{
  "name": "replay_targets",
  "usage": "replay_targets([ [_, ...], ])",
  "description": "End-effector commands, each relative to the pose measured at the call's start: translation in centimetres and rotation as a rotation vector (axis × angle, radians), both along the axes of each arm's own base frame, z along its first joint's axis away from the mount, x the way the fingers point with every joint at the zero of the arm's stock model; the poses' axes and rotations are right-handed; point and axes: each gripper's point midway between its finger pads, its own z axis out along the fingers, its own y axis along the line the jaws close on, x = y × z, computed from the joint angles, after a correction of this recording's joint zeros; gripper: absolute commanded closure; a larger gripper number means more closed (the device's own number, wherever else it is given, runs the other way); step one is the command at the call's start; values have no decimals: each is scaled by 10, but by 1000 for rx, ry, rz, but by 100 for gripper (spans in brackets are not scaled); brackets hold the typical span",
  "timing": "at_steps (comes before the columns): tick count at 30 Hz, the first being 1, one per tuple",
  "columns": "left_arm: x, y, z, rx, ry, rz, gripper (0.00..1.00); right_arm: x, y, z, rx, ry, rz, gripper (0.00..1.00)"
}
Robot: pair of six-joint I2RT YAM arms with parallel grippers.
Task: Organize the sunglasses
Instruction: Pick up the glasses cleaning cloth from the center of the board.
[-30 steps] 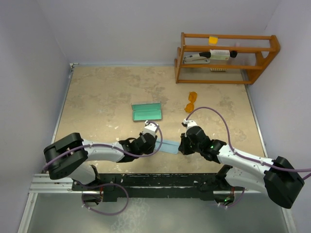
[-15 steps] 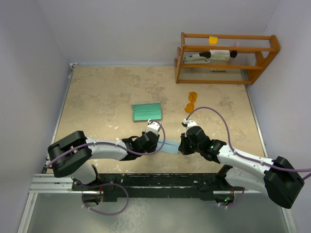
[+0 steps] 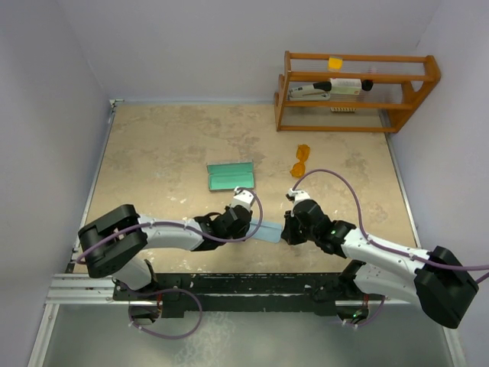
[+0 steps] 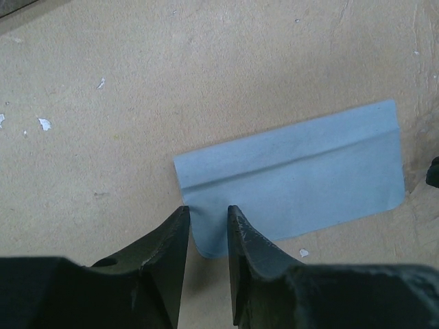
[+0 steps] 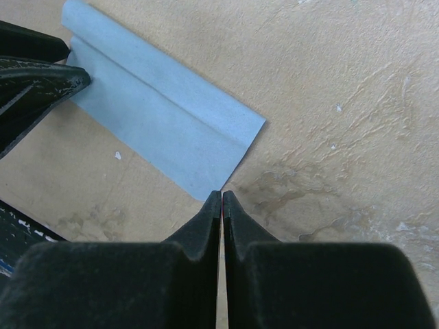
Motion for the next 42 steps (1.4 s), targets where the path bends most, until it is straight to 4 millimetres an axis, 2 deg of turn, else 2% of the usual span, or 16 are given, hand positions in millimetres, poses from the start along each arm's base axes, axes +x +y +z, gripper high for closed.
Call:
replay_targets([
  [1, 1, 1, -5, 43, 17, -13, 74, 2, 2, 5, 19, -17, -9, 95],
  [11, -3, 4, -15, 80, 45, -14, 79, 2, 2, 4, 24, -18, -12, 95],
  [19, -2, 4, -15, 85, 45, -10, 100, 1, 2, 4, 24, -19, -12, 95],
  [25, -3, 6, -11, 68, 47, 11, 100, 1, 2, 4, 23, -18, -10, 95],
  [35, -10, 13, -6, -2, 41, 181, 100, 3, 7, 7, 33, -5, -15, 95],
  [42, -14, 15, -3, -86, 40, 292, 100, 6, 5, 7, -7, 19, -37, 87],
])
